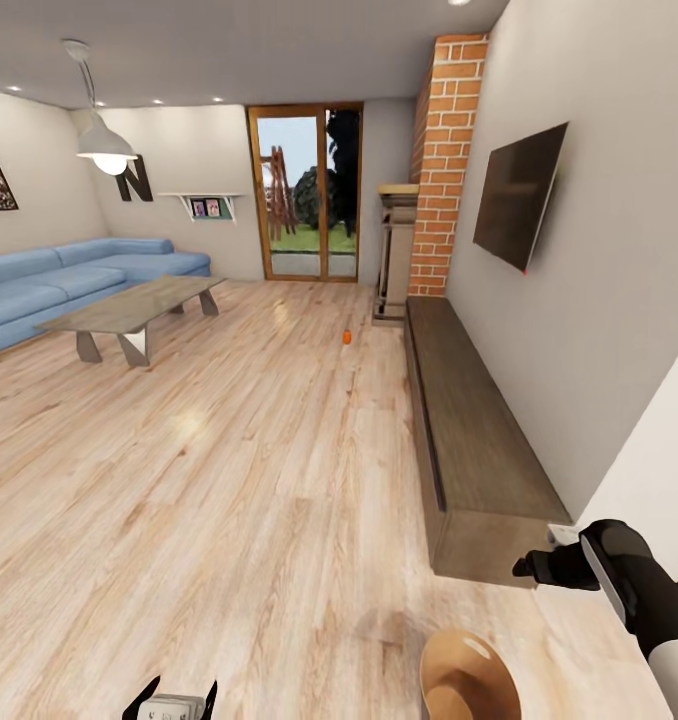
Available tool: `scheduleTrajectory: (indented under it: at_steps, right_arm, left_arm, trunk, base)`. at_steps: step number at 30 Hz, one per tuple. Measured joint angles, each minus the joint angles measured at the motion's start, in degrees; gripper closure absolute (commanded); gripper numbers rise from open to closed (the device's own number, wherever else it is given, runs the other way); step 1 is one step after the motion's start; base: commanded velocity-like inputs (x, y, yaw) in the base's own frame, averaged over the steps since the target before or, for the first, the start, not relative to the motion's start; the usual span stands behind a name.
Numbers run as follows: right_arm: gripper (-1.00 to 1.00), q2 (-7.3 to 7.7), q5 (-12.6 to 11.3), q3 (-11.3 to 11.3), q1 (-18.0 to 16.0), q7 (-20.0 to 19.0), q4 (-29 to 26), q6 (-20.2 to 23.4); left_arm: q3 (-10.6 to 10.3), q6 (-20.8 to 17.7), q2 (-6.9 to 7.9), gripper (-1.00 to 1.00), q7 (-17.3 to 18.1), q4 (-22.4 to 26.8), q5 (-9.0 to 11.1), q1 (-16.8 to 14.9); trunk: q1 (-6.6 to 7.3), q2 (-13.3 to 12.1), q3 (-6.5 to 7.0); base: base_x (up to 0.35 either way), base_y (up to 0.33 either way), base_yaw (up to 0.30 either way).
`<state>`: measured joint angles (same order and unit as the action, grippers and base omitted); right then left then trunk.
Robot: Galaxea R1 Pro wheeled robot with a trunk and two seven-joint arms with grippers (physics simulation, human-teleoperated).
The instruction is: Put the three can of soda from the living room inside the tash can in the kitchen.
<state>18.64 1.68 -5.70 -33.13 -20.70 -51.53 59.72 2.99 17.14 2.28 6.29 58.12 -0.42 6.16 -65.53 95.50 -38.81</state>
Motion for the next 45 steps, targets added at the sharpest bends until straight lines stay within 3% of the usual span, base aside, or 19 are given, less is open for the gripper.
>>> scheduleTrajectory:
  at_steps: [29,45]
  right_arm:
    - [-1.00,-0.10,0.1,0.1,0.1,0.2,-0.2,-0.2]
    - [-1.00,-0.08,0.0,0.2,0.1,0.2,-0.2,-0.3]
  left_arm:
    - [0.1,0.0,-0.17,-1.00,-0.1,0.0,-0.3,0.1]
    - [0.2,-3.1,-0.28,-1.00,-0.1,0.3,0.3,-0.2]
  trunk:
    - [-6.37,11.6,-5.21]
    - [-9.88,18.0,-8.08]
  base:
    - [0.000,0.000,0.000]
    - [0.000,0.000,0.000]
